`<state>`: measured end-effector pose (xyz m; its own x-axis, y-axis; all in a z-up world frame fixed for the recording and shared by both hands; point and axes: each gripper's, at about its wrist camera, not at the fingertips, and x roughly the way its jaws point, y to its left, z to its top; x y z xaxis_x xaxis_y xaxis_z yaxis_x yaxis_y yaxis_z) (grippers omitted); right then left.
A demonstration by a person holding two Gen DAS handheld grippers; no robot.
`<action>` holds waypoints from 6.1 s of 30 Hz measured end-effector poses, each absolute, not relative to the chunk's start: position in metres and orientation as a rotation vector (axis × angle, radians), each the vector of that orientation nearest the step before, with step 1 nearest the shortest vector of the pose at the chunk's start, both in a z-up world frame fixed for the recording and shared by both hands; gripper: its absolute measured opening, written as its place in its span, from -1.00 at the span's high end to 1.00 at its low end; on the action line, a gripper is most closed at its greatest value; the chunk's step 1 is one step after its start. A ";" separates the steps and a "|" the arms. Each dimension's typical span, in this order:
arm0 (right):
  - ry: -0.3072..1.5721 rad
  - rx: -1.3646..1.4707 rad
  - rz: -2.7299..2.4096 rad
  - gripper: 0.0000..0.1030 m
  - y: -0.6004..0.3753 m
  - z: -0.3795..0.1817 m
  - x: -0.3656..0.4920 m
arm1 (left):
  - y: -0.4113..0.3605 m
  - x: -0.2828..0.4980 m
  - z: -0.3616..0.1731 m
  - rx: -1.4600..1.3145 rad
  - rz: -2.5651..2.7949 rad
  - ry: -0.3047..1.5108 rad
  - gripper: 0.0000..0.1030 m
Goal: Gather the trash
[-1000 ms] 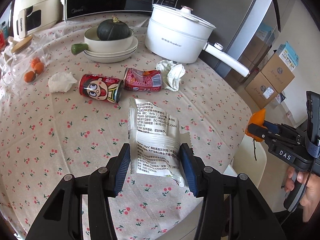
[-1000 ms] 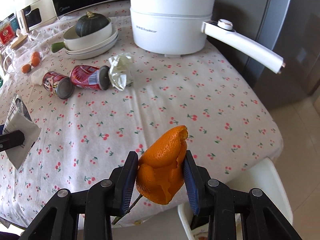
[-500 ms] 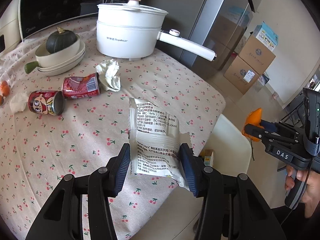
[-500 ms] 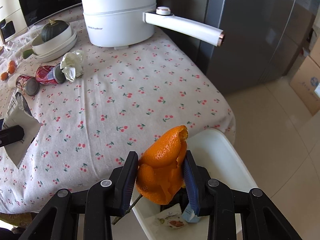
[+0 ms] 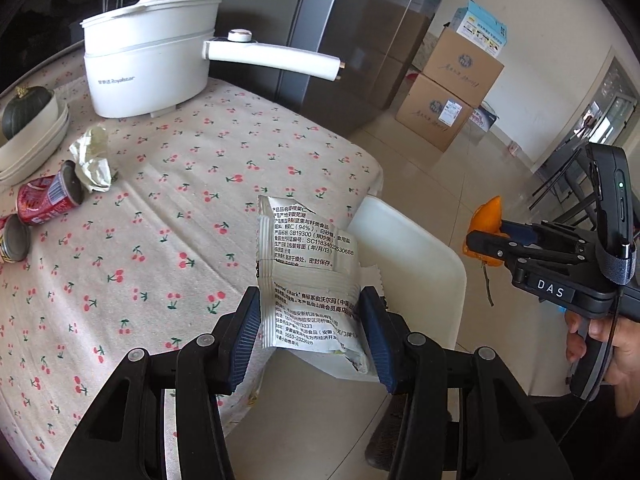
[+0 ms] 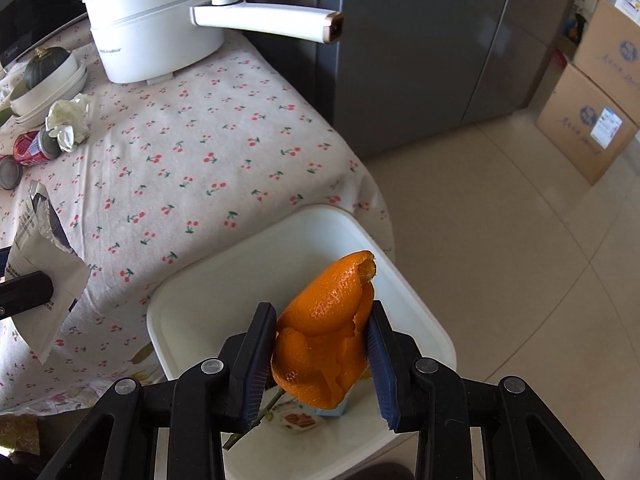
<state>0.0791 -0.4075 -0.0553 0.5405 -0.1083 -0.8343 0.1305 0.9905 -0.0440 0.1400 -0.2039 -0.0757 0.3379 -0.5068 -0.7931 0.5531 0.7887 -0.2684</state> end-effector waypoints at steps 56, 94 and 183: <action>0.654 -0.004 -0.018 -0.98 -0.313 0.023 0.108 | -0.053 0.149 0.000 0.011 -0.236 0.738 -0.92; 0.691 -0.052 0.112 -0.98 -0.183 -0.015 0.225 | 0.086 0.266 -0.069 -0.179 0.072 0.941 -0.96; 0.981 0.103 0.061 0.14 -0.278 -0.038 0.143 | 0.024 0.153 -0.052 -0.278 -0.257 1.005 -0.07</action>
